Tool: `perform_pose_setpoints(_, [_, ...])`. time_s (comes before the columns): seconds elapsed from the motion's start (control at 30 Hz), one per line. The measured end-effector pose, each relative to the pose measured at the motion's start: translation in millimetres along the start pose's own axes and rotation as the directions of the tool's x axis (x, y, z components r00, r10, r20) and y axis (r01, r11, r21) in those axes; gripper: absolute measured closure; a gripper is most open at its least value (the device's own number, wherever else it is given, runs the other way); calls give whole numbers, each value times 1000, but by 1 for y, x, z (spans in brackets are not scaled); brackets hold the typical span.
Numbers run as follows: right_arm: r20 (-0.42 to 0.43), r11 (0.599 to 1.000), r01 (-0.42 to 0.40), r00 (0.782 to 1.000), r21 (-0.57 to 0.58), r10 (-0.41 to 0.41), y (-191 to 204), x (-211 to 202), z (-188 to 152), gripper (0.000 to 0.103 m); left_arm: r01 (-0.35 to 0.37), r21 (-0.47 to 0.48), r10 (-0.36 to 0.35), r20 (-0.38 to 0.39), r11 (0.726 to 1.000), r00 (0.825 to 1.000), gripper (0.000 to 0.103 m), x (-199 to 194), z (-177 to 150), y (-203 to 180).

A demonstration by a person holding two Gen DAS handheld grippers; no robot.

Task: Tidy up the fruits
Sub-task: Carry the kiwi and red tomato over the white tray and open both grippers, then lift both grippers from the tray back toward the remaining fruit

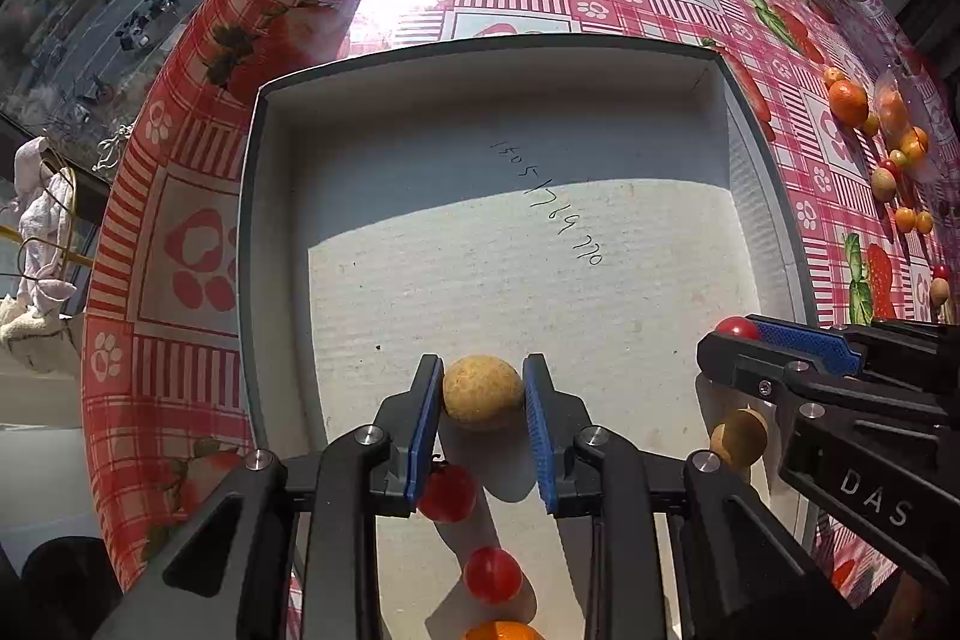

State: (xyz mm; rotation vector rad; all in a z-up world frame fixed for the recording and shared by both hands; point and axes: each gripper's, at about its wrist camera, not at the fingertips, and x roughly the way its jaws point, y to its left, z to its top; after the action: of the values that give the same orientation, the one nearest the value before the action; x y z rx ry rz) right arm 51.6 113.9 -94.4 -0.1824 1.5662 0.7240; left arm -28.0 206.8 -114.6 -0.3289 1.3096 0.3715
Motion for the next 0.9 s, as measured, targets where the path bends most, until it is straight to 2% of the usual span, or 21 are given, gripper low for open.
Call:
perform_pose_setpoints(0.07, [-2,1000,1,1000,-4,-1,1,1,0,81,-3,3,3,-6,1000,1000,71,1,2,-1])
perform_pose_setpoints(0.1, [-4,1000,1,1000,-6,-1,2,2,0,81,-9,3,9,-9,1000,1000,50,1,2,-2])
perform_pose_setpoints(0.13, [-6,1000,0,1000,-6,0,3,3,0,81,-21,0,21,-3,1000,1000,38,2,4,-2])
perform_pose_setpoints(0.17, [-8,1000,-3,1000,-5,3,4,4,1,80,-57,-7,57,20,998,998,31,-2,2,0])
perform_pose_setpoints(0.33, [-12,1000,-25,1000,1,25,5,6,8,75,-59,-15,59,9,998,998,31,-5,0,7])
perform_pose_setpoints(0.5, [2,998,-54,999,13,54,3,-8,5,58,-66,-42,66,8,997,998,31,-13,-4,21])
perform_pose_setpoints(0.6, [14,997,-77,997,11,77,5,-17,5,40,-60,-59,61,11,996,998,31,-21,-4,30])
perform_pose_setpoints(0.63, [22,997,-72,997,13,72,6,-21,5,24,-55,-63,56,11,996,998,31,-25,-4,31])
perform_pose_setpoints(0.7, [38,994,-106,994,20,106,6,-30,3,22,-58,-67,58,11,996,998,31,-29,-4,31])
perform_pose_setpoints(0.9, [77,995,-96,993,38,93,-3,-55,-7,21,-36,-65,36,3,997,999,31,-41,-3,17])
